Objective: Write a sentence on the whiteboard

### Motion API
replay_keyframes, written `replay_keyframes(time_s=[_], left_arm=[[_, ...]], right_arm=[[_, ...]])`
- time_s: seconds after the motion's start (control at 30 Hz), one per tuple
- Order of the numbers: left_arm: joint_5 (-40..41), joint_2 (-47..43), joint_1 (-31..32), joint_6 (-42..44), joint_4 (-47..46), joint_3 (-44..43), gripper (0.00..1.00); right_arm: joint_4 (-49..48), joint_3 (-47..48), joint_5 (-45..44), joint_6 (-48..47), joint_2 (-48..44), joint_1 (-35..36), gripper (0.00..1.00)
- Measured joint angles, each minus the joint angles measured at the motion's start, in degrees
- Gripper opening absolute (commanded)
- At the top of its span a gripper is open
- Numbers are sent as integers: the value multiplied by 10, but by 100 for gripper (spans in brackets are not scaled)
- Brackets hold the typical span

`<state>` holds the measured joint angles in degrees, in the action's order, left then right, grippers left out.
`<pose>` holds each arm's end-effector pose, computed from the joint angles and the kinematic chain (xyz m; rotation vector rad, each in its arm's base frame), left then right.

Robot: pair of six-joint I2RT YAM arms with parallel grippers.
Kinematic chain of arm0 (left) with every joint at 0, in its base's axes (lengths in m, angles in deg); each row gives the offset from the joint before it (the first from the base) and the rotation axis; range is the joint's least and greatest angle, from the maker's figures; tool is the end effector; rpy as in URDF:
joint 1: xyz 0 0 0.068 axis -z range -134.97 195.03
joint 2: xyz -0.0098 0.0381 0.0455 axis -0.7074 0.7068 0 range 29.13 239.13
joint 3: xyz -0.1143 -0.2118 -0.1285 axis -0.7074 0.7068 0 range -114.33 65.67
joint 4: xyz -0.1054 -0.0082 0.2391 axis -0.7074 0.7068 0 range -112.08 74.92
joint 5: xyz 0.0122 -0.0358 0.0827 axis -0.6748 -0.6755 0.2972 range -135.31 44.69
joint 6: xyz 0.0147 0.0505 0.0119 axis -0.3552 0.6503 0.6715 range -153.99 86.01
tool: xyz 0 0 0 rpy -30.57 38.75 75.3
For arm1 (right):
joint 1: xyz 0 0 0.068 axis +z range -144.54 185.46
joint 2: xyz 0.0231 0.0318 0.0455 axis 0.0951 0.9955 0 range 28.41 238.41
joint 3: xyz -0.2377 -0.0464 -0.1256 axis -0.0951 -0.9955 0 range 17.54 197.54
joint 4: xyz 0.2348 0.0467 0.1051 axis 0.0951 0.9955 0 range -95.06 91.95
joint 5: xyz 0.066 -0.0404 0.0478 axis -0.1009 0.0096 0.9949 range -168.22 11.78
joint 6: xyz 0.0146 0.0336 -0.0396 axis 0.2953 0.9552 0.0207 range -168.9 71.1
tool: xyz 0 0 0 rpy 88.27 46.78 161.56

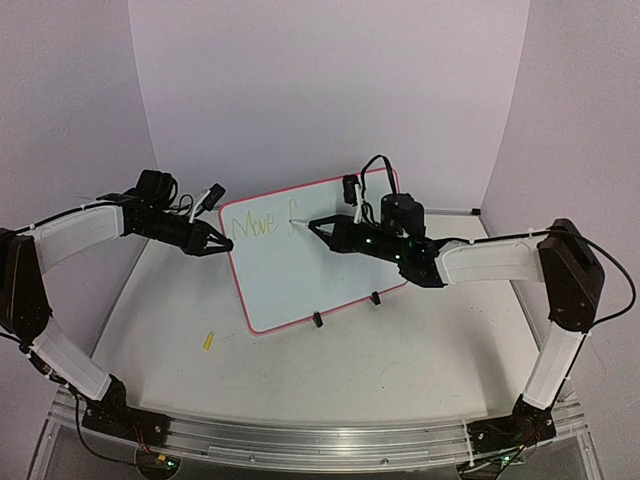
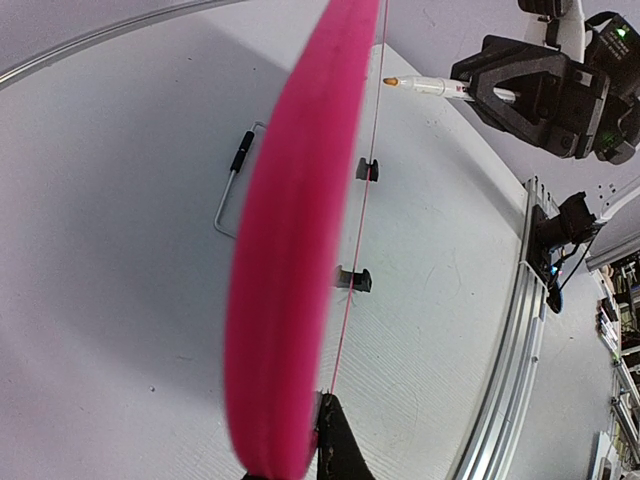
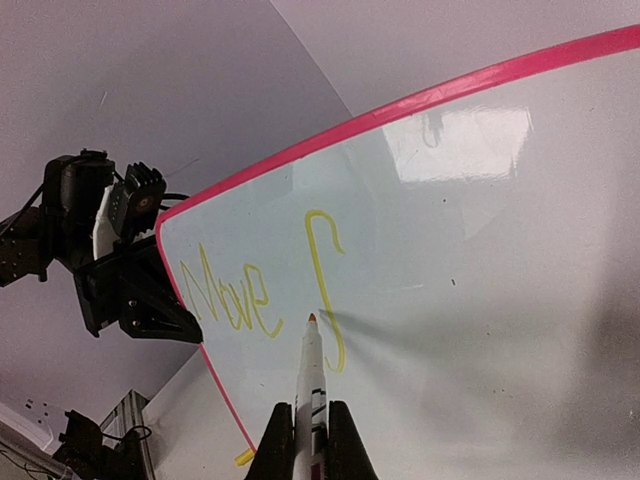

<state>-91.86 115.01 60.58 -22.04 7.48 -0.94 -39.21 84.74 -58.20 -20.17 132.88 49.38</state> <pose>0.2984 -0.1101 0.2785 0.8960 2.1181 -1.0029 0.2974 0.3032 0.2626 -0.5217 1.6975 1.2318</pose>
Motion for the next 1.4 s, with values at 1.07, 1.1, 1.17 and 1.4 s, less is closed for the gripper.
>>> replay_keyframes(time_s=[1.07,1.1,1.17,1.4], left_arm=[[2,0,0,-2,0,0,0],[2,0,0,-2,0,0,0],[2,0,0,-2,0,0,0],[1,0,0,-1,0,0,0]], right_arm=[[8,-6,-82,-2,-11,9,0],[8,-6,-82,-2,-11,9,0],[8,-6,-80,-2,-11,9,0],[12,-6,-64,-6,-13,6,0]])
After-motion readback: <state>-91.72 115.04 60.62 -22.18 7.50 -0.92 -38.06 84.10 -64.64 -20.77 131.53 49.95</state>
